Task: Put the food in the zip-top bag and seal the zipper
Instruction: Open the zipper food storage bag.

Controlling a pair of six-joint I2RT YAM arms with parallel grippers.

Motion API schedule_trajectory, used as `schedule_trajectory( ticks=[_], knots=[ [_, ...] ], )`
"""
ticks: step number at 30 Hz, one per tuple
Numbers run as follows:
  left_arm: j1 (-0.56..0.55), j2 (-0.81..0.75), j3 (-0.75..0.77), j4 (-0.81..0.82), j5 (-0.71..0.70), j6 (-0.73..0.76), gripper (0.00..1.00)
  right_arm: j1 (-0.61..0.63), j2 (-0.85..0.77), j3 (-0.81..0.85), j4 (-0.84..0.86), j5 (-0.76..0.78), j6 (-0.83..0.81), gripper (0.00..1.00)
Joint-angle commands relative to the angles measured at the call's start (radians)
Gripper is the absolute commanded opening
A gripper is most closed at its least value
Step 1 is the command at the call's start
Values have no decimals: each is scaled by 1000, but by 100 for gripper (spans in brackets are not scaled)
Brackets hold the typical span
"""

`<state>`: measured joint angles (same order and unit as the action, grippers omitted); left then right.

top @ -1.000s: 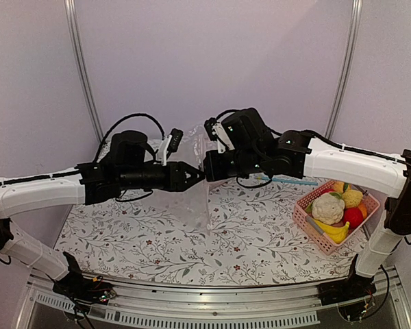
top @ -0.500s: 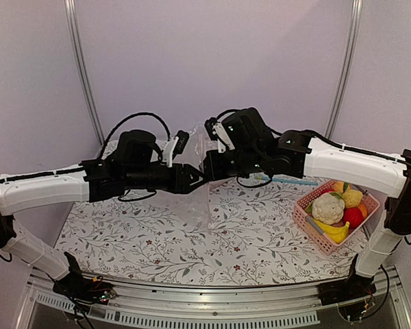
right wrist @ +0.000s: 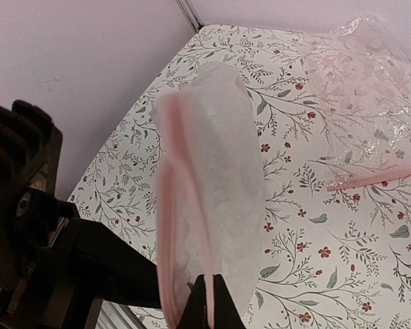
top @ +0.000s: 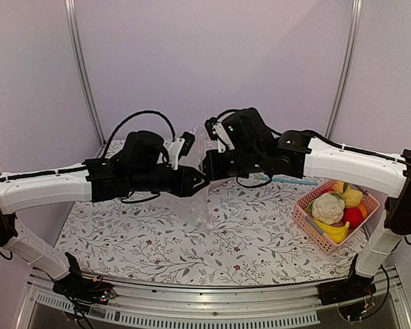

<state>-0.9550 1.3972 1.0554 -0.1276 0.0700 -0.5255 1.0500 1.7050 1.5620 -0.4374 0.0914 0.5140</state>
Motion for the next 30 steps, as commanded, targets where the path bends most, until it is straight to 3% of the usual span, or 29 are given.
schedule_trajectory(
  ticks=[1,8,12,20,30],
  knots=[
    [-12,-10,12,-53,-59,15,35,0,-27,-9,11,8,11,0],
    [-11,-35,-12,-51,-67,11,32,0,-38,-19,8,22,9,0],
    [-10,-55,-31,-26,-66,0,24,0,-43,-26,7,25,10,0],
    [-7,-75,-53,-2,-67,-16,34,0,-50,-32,6,21,15,0],
    [-10,-36,-24,-15,-40,-21,32,0,-55,-39,7,22,20,0]
  ],
)
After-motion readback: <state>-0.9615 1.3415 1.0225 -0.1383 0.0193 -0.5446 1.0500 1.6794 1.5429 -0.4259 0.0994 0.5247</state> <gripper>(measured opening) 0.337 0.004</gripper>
